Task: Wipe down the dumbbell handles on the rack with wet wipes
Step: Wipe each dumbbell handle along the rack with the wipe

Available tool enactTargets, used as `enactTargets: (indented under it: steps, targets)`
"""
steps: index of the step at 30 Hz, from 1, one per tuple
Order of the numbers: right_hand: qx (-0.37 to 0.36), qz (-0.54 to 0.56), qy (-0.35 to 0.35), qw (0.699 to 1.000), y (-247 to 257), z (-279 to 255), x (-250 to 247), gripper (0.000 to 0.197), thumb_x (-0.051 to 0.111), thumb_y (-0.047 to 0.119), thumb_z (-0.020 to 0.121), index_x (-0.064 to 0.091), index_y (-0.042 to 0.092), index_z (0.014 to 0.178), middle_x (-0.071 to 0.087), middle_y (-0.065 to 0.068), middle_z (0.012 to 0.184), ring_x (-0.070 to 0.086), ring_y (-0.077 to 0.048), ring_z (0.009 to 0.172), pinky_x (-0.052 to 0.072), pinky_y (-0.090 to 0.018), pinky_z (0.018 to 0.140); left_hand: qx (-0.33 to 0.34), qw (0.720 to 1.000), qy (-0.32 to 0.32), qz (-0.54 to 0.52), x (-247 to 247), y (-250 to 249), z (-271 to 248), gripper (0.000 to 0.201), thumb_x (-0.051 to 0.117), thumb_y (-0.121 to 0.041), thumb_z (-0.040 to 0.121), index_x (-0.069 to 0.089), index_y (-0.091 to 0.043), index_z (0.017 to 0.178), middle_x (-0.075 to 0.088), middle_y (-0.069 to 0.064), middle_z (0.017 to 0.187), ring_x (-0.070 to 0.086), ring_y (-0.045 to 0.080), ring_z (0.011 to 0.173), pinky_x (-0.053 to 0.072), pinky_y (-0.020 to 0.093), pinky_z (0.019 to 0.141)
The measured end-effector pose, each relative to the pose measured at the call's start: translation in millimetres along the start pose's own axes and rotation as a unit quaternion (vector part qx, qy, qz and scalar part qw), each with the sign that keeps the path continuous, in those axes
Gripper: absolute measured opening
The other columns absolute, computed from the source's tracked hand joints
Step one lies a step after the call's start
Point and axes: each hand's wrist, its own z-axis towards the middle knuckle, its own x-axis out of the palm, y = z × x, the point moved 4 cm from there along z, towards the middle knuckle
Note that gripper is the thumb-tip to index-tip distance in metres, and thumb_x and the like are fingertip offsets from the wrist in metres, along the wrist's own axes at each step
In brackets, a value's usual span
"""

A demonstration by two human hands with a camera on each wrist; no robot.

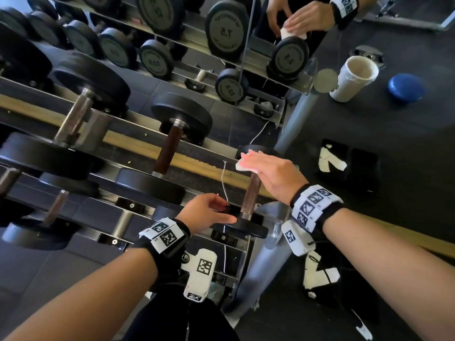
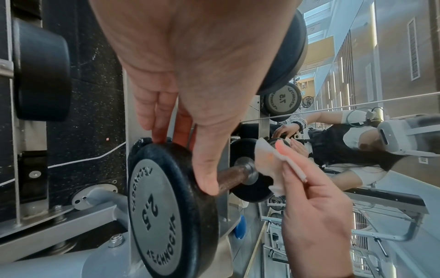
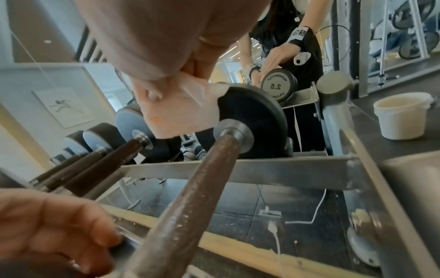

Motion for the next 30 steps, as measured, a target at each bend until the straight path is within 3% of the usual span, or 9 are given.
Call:
enactTargets:
  steps: [3,6,8,10,16,21,25,28,30]
  targets:
    - [-0.057,-0.091,0.069,0.992,-3,-3,13,0.044,0.054,-0.013,0.089,0.064,0.006,0.127,0.057,-0.014,0.138,0.045,-0.032,0.136,0.032,-0.047,0.116,-0.001,1.0,0.002,-0.002,0,0,-1,0.049,0.087,-0.04,0.068,0.066,-0.026,0.111,0.07,-0.012,0.102,0.065,0.006,0.098,0.049,0.036,0.1]
    - [-0.059,-0.188,0.213,0.957,-16,-26,34,0.056,0.046,-0.005,0.095,0.043,0.015,0.147,0.036,-0.004,0.156,0.02,-0.024,0.15,0.019,-0.04,0.122,0.0,1.0,0.008,-0.007,1,0,-1,0.05,0.086,-0.04,0.069,0.066,-0.026,0.112,0.069,-0.012,0.103,0.065,0.007,0.1,0.049,0.037,0.1]
    - [-0.028,-0.178,0.208,0.961,-22,-37,37,0.061,0.048,-0.002,0.094,0.036,0.019,0.15,0.03,0.002,0.159,0.012,-0.019,0.151,0.014,-0.037,0.123,0.002,1.0,0.008,-0.011,1,0,-2,0.048,0.086,-0.039,0.069,0.066,-0.026,0.111,0.07,-0.012,0.102,0.065,0.006,0.098,0.05,0.037,0.1]
    - [-0.022,-0.161,0.167,0.972,-16,-44,40,0.058,0.052,0.002,0.094,0.043,0.021,0.147,0.036,0.003,0.156,0.016,-0.018,0.151,0.018,-0.04,0.122,0.002,1.0,0.004,-0.016,2,2,-2,0.046,0.087,-0.039,0.069,0.066,-0.026,0.108,0.07,-0.012,0.1,0.066,0.006,0.097,0.05,0.037,0.099]
    - [-0.135,-0.155,0.212,0.955,7,-47,45,0.043,0.054,0.018,0.087,0.06,0.026,0.129,0.058,0.006,0.134,0.044,-0.017,0.136,0.031,-0.04,0.117,0.0,1.0,0.002,-0.023,3,3,-1,0.043,0.088,-0.039,0.067,0.068,-0.029,0.105,0.072,-0.013,0.098,0.067,0.004,0.094,0.05,0.037,0.099]
    - [-0.04,-0.185,0.159,0.969,-23,-16,22,0.044,0.055,0.001,0.09,0.061,0.017,0.13,0.056,-0.001,0.138,0.04,-0.023,0.139,0.032,-0.04,0.116,-0.005,1.0,0.002,-0.024,3,3,-2,0.044,0.087,-0.039,0.068,0.068,-0.028,0.105,0.072,-0.014,0.1,0.067,0.004,0.096,0.051,0.036,0.099]
    - [-0.143,-0.167,0.241,0.945,6,-41,44,0.041,0.052,0.006,0.092,0.058,0.021,0.129,0.055,0.003,0.133,0.041,-0.021,0.134,0.033,-0.04,0.114,-0.003,1.0,-0.002,-0.022,3,0,-3,0.045,0.088,-0.038,0.067,0.068,-0.027,0.106,0.071,-0.014,0.099,0.067,0.004,0.094,0.051,0.035,0.098]
    - [-0.111,-0.099,0.288,0.946,10,-43,44,0.051,0.061,0.004,0.087,0.057,0.027,0.133,0.055,0.008,0.138,0.042,-0.017,0.137,0.033,-0.038,0.116,-0.004,1.0,-0.002,-0.022,4,-2,-4,0.046,0.088,-0.038,0.067,0.068,-0.027,0.108,0.071,-0.015,0.098,0.066,0.002,0.093,0.051,0.034,0.097]
    - [-0.079,-0.136,0.271,0.95,-2,-28,36,0.056,0.063,0.005,0.084,0.056,0.036,0.13,0.053,0.01,0.131,0.051,-0.013,0.124,0.044,-0.027,0.103,-0.004,1.0,0.003,-0.028,4,-2,-4,0.044,0.088,-0.037,0.068,0.068,-0.028,0.107,0.071,-0.015,0.098,0.067,0.003,0.093,0.051,0.034,0.097]
